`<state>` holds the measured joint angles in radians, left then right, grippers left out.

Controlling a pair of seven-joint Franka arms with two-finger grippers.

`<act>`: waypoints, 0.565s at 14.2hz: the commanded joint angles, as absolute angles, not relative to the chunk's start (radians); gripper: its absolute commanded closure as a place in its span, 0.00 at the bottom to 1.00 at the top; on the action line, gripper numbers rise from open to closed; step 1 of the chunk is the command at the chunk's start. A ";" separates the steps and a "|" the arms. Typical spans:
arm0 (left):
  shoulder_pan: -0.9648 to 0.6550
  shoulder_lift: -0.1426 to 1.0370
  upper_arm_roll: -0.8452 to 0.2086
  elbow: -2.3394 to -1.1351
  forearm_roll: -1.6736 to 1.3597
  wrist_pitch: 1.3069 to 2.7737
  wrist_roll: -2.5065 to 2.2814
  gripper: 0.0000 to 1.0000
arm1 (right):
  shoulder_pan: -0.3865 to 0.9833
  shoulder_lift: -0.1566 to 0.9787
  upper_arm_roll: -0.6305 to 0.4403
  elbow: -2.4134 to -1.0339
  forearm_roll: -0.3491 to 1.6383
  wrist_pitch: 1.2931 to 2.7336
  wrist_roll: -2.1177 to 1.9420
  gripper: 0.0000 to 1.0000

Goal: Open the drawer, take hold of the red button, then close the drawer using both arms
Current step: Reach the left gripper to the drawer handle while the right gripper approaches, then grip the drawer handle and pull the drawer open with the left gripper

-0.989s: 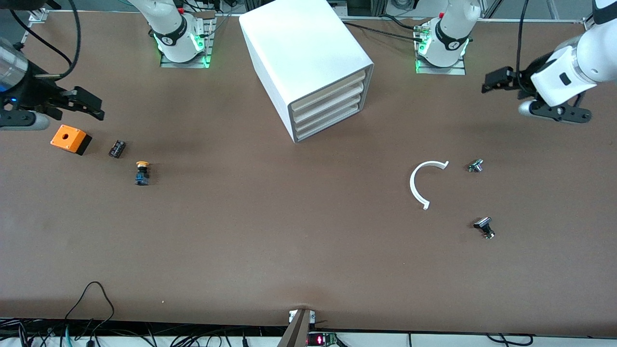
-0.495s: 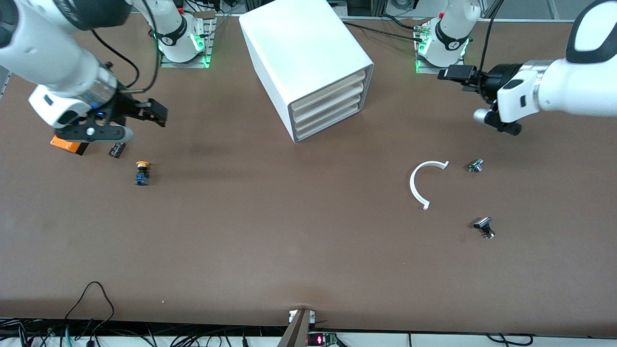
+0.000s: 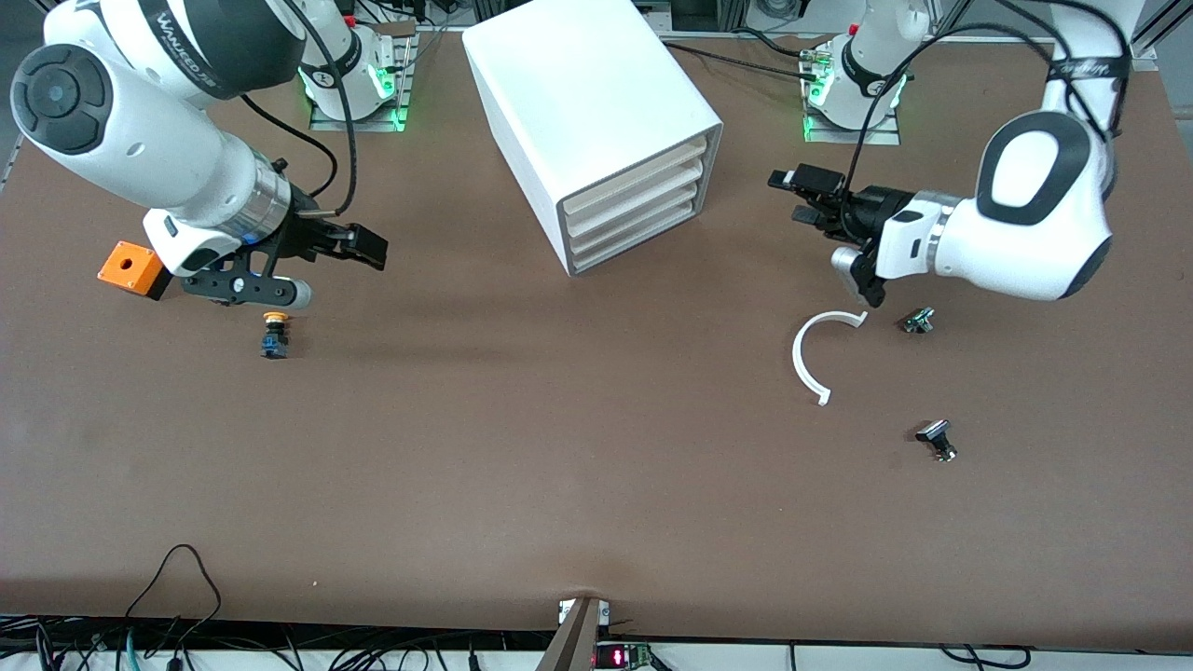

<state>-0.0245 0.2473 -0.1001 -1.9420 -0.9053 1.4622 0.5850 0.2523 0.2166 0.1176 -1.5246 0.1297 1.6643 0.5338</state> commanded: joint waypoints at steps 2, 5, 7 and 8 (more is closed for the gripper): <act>-0.020 0.321 -0.153 -2.060 -1.051 1.583 0.741 0.11 | 0.316 0.278 0.117 -1.460 0.144 1.692 0.690 0.00; -0.020 0.336 -0.178 -2.179 -1.123 1.637 0.871 0.11 | 0.360 0.296 0.117 -1.442 0.143 1.694 0.765 0.00; -0.023 0.345 -0.201 -2.244 -1.195 1.638 0.969 0.13 | 0.394 0.304 0.117 -1.439 0.141 1.697 0.843 0.00; -0.020 0.347 -0.219 -2.264 -1.204 1.637 0.985 0.17 | 0.408 0.307 0.117 -1.439 0.141 1.709 0.871 0.00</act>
